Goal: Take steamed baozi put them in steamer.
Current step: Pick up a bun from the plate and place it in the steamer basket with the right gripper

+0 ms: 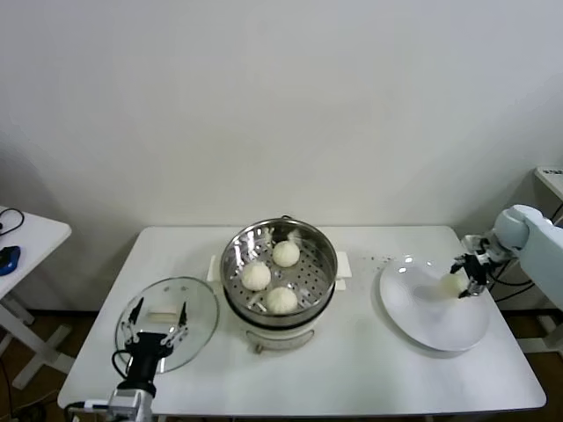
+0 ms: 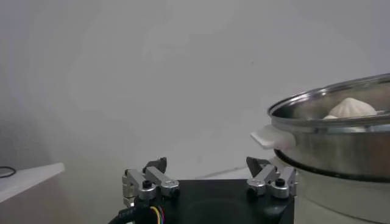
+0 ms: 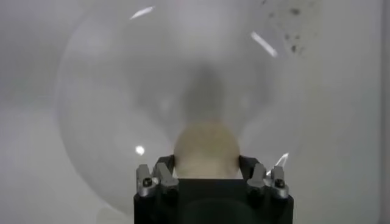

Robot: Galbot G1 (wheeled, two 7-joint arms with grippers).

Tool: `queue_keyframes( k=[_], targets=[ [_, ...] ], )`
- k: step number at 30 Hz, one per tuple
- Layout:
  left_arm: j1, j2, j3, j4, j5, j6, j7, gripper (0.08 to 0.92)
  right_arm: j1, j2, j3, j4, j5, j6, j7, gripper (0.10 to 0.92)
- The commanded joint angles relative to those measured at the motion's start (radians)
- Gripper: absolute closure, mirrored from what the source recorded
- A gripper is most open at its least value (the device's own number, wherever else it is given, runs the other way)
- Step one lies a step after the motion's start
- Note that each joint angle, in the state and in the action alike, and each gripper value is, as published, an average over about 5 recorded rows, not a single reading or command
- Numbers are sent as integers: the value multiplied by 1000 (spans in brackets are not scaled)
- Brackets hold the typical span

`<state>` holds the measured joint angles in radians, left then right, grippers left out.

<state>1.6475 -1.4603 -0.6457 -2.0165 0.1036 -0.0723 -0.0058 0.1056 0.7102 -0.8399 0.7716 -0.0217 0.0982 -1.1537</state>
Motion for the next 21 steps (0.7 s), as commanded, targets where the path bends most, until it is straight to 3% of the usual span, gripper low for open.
queue_keyframes(
  k=[1, 10, 21],
  targets=[
    [0, 0, 7, -6, 2, -1, 1, 177, 395, 6, -438, 146, 541, -165, 20, 338],
    [-5, 2, 16, -11, 1, -2, 2, 177, 741, 144, -773, 315, 910, -239, 58, 338],
    [-15, -1, 35, -16, 10, 3, 2, 177, 864, 362, -966, 408, 1081, -252, 82, 338]
  ],
)
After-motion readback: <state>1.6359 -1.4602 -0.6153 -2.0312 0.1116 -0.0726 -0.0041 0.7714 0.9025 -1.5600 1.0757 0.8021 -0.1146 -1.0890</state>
